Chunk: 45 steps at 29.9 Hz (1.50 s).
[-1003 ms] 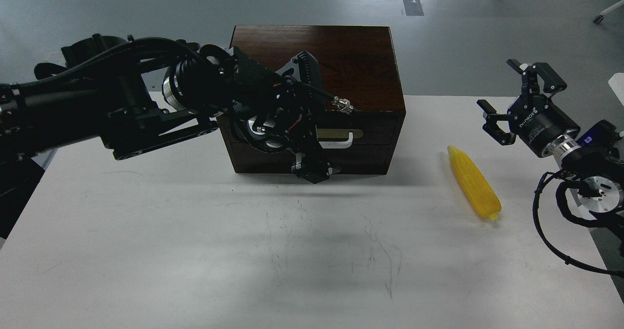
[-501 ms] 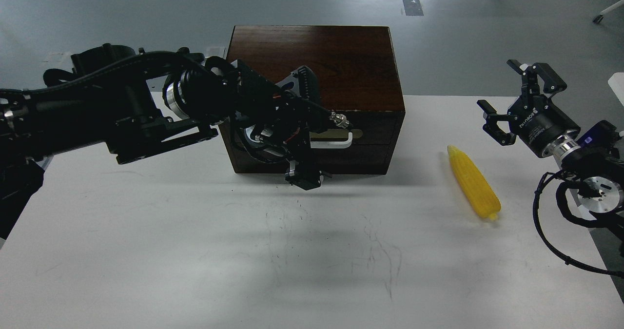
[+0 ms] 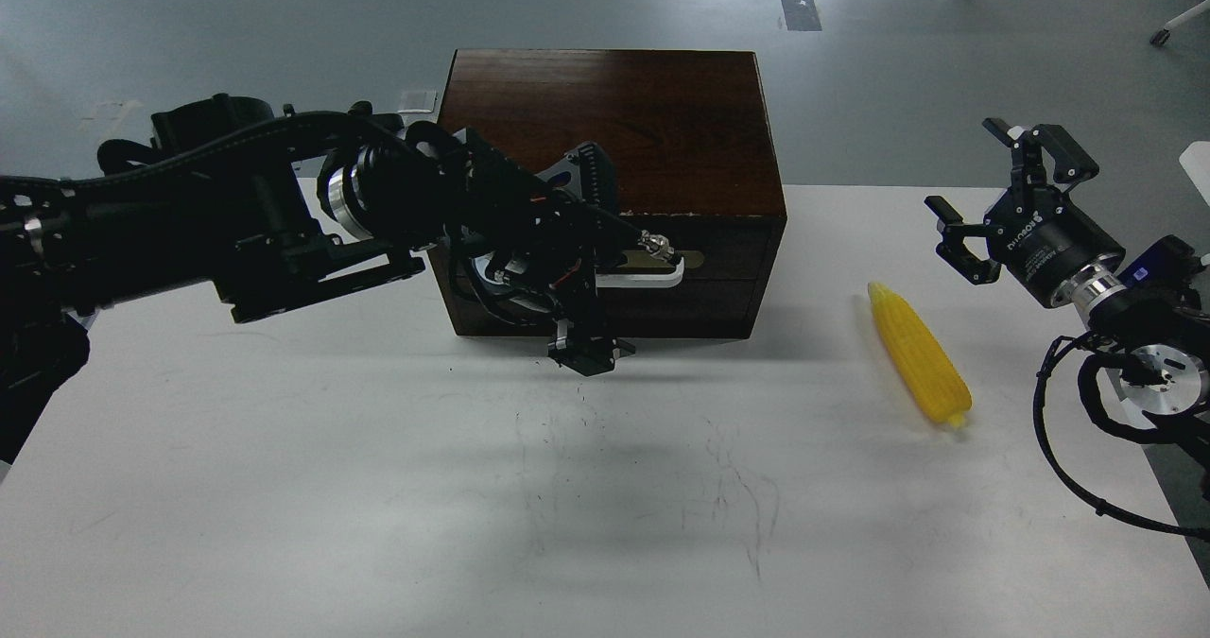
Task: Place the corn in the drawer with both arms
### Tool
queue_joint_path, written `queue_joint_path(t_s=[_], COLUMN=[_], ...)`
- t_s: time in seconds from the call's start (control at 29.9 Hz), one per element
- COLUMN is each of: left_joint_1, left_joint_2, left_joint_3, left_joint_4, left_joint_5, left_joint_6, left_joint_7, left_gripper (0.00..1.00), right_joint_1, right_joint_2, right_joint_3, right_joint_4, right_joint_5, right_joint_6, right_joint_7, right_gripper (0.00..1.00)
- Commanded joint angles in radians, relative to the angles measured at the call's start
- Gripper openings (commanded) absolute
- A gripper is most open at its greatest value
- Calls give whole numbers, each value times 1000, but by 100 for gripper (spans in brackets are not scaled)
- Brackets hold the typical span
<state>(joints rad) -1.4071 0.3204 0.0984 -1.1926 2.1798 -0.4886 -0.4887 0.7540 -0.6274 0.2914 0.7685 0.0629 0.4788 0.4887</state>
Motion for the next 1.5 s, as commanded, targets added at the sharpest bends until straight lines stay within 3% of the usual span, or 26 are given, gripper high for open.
queue_joint_path(t_s=[0.0, 0.53, 1.47], left_joint_1=[0, 20, -15], left_joint_2=[0, 2, 74], left_joint_3=[10, 21, 43], left_joint_4=[11, -12, -320], left_joint_5=[2, 1, -14], left_joint_6=[0, 0, 0], left_joint_7=[0, 0, 0], left_gripper=[98, 98, 98], right_joint_1=[-1, -1, -1], right_joint_2=[0, -6, -18], right_joint_3=[0, 2, 2], right_joint_4=[0, 2, 3], right_joint_5=[0, 0, 0], right_joint_6=[0, 0, 1], right_joint_7=[0, 0, 0], right_gripper=[100, 100, 100])
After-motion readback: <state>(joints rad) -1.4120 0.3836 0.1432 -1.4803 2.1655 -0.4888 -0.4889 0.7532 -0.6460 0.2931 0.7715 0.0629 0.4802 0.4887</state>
